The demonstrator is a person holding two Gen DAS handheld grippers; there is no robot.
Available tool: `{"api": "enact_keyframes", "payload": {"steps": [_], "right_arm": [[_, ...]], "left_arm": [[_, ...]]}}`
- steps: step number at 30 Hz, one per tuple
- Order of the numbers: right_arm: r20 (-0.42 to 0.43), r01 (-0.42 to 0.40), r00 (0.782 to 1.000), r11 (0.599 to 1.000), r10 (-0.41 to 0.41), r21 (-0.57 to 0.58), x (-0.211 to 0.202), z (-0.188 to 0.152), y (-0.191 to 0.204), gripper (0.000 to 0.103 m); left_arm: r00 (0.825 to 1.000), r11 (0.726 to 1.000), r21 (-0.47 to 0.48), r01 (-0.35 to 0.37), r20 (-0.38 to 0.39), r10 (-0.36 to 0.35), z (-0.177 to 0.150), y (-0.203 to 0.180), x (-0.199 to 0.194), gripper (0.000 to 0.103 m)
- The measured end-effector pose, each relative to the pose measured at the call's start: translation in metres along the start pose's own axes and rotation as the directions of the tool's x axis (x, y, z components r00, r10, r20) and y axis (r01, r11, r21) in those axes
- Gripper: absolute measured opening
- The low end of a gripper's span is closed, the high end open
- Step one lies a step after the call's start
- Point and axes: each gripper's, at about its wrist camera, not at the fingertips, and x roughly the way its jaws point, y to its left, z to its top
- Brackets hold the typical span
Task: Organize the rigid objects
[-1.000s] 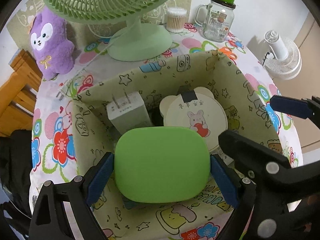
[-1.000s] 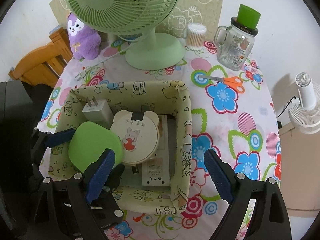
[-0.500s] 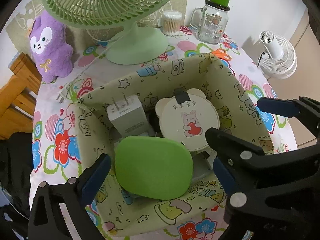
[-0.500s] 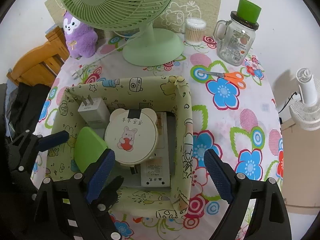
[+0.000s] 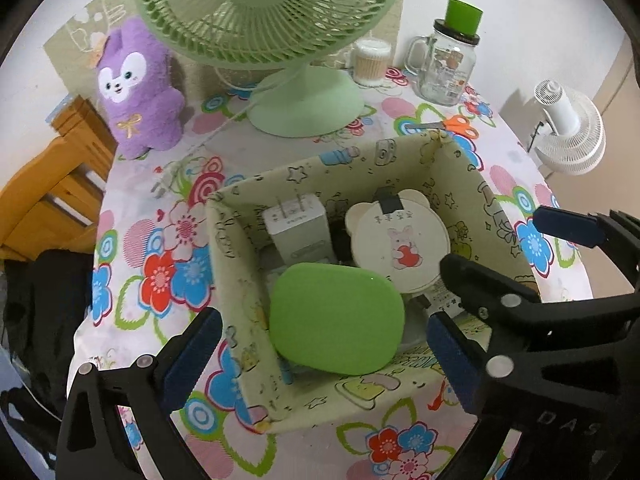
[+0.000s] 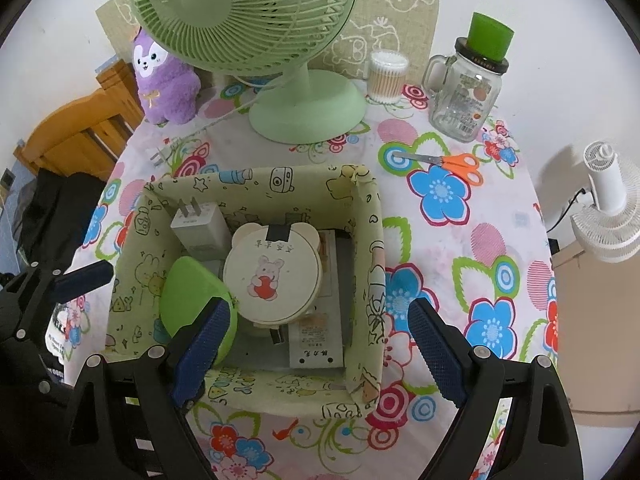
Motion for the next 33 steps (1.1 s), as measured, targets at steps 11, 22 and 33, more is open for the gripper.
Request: {"api": "enact_keyframes", "payload": {"steps": [11,22,33], "right_arm": [[0.025,0.005,1.0,1.0,-0.005,0.017,-0.021,-0.007,0.004,0.092],[0.035,0.036,0.999,0.998,-0.038,0.06,-0.037,-0.021,-0.005,0.092],[0.099,0.069,0.992,0.994,-0.077,0.084,-0.075,-0.043,0.003,0.092]], "left_arm": [[0.999,0.998,-0.057,-0.034,0.02,0.035,-0.01,0.013,-0.023,0.103],[0.998,0.996,-0.078,-0.031,0.046,0.035,-0.021,0.019,-0.044,0.103],[0.994,0.996,-0.085,-0.035,0.097,0.043,-0.045,0.029,-0.081,0.103]]}}
